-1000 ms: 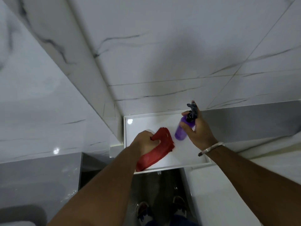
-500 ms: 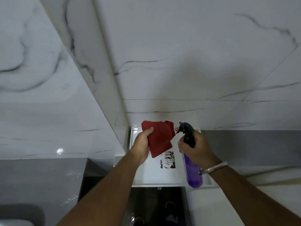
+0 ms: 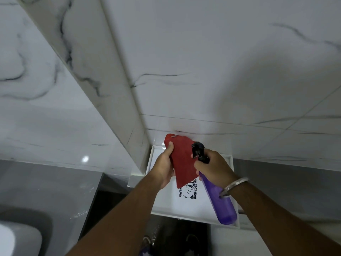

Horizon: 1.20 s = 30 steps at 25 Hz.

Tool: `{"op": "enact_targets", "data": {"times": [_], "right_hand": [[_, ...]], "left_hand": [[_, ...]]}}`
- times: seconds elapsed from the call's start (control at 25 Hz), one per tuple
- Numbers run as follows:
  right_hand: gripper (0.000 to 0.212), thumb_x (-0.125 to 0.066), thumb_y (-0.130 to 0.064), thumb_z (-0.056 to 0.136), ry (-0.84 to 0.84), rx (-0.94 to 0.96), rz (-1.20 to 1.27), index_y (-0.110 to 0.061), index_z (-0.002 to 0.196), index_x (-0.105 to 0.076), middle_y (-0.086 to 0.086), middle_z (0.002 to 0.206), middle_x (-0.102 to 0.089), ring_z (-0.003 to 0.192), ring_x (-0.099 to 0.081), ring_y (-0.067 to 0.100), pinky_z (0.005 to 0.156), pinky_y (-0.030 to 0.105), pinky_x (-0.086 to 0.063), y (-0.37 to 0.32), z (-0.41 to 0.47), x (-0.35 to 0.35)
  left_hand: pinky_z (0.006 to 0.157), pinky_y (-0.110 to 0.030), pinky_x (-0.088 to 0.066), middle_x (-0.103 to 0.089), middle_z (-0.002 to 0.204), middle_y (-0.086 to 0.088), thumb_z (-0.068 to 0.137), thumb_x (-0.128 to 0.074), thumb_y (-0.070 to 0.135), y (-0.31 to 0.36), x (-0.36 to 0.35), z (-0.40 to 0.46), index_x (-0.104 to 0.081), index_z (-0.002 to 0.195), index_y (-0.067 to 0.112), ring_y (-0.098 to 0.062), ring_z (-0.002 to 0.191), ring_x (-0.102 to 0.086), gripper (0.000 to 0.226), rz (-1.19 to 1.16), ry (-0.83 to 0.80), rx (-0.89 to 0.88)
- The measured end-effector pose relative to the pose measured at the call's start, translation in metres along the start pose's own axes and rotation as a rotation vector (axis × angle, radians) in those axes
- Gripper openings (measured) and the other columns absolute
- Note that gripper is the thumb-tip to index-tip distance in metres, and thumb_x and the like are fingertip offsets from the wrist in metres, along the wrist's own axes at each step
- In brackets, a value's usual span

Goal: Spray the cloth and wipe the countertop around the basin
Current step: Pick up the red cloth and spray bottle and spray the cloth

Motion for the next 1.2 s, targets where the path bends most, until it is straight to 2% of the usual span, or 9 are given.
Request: {"op": "enact_targets", "data": {"times": [0.08, 0.2, 0.4, 0.52, 0.68, 0.88, 1.0, 1.08, 1.2], "right_hand": [[0.017, -0.058, -0.018, 0.073, -0.022, -0.034, 0.046, -0.018, 0.085, -0.069, 0.003, 0.057, -0.065, 0.052, -0.063, 0.016, 0.062, 0.039, -0.056, -0.002, 0.003, -0.001], [0.008, -0.06, -0.014, 0.078, 0.018, -0.045, -0.01, -0.016, 0.071, -0.064, 0.003, 0.056, -0.066, 0.05, -0.062, 0.015, 0.063, 0.04, -0.053, -0.006, 0.004, -0.001], [0.012, -0.061, -0.014, 0.077, 0.011, -0.084, 0.034, -0.014, 0.087, -0.068, 0.008, 0.062, -0.069, 0.059, -0.064, 0.022, 0.068, 0.045, -0.055, -0.013, 0.001, -0.012], [0.008, -0.063, -0.021, 0.075, 0.074, -0.057, -0.044, -0.013, 0.074, -0.067, 0.011, 0.064, -0.07, 0.056, -0.064, 0.022, 0.07, 0.05, -0.056, -0.018, -0.002, -0.012], [0.006, -0.066, -0.019, 0.078, 0.129, -0.055, -0.059, -0.019, 0.084, -0.068, 0.011, 0.08, -0.07, 0.074, -0.065, 0.029, 0.078, 0.047, -0.055, -0.016, -0.011, -0.013], [0.012, -0.065, -0.021, 0.078, 0.095, -0.096, -0.123, -0.019, 0.067, -0.059, 0.002, 0.06, -0.056, 0.061, -0.061, 0.027, 0.07, 0.05, -0.055, 0.0, -0.027, -0.021], [0.006, -0.066, -0.019, 0.079, 0.054, -0.093, -0.09, -0.013, 0.081, -0.064, 0.004, 0.069, -0.061, 0.064, -0.059, 0.023, 0.074, 0.051, -0.055, 0.005, -0.035, -0.024], [0.007, -0.067, -0.018, 0.08, 0.021, -0.109, -0.088, -0.012, 0.083, -0.066, 0.005, 0.072, -0.062, 0.065, -0.059, 0.021, 0.075, 0.051, -0.055, 0.01, -0.041, -0.026], [0.018, -0.067, -0.016, 0.08, 0.047, -0.124, -0.12, -0.023, 0.065, -0.06, -0.007, 0.056, -0.058, 0.06, -0.06, 0.021, 0.072, 0.047, -0.055, 0.017, -0.048, -0.02]], "left_hand": [[0.097, -0.045, -0.052, -0.074, 0.122, -0.002, 0.097, -0.037, 0.065, 0.001, 0.001, 0.0, -0.065, 0.128, 0.023, -0.02, 0.115, -0.069, 0.06, 0.004, -0.011, 0.001], [0.097, -0.046, -0.052, -0.074, 0.123, -0.004, 0.097, -0.037, 0.065, 0.006, 0.002, -0.001, -0.063, 0.13, 0.021, -0.023, 0.116, -0.068, 0.06, -0.003, -0.034, 0.001], [0.097, -0.043, -0.052, -0.075, 0.121, -0.006, 0.097, -0.036, 0.065, 0.011, 0.007, -0.001, -0.066, 0.128, 0.019, -0.024, 0.115, -0.068, 0.062, 0.014, -0.071, 0.024], [0.096, -0.042, -0.052, -0.075, 0.12, -0.006, 0.097, -0.039, 0.065, 0.013, 0.01, -0.001, -0.068, 0.125, 0.02, -0.023, 0.113, -0.069, 0.061, 0.017, -0.099, 0.032], [0.091, -0.041, -0.054, -0.076, 0.117, -0.007, 0.097, -0.043, 0.061, 0.016, 0.013, 0.003, -0.071, 0.118, 0.018, -0.022, 0.108, -0.072, 0.056, -0.012, -0.135, 0.03], [0.09, -0.042, -0.055, -0.076, 0.117, -0.011, 0.096, -0.049, 0.057, 0.019, 0.019, 0.008, -0.068, 0.123, 0.011, -0.025, 0.108, -0.072, 0.056, -0.106, -0.104, 0.02], [0.089, -0.044, -0.056, -0.075, 0.12, -0.012, 0.097, -0.046, 0.058, 0.015, 0.02, 0.009, -0.069, 0.121, 0.012, -0.028, 0.109, -0.072, 0.057, -0.094, -0.125, 0.061], [0.082, -0.043, -0.059, -0.074, 0.121, -0.01, 0.097, -0.045, 0.059, 0.014, 0.022, 0.009, -0.068, 0.124, 0.014, -0.027, 0.108, -0.072, 0.057, -0.043, -0.123, 0.066], [0.068, -0.037, -0.061, -0.074, 0.122, -0.008, 0.097, -0.045, 0.059, 0.013, 0.023, 0.008, -0.064, 0.129, 0.016, -0.024, 0.103, -0.073, 0.057, -0.037, -0.103, 0.06]]}}
Point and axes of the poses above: each hand's wrist, its own z-axis towards the middle knuckle, its own x-axis out of the back of the hand, y = z × x, the point moved 8 cm from there along z, towards the middle knuckle
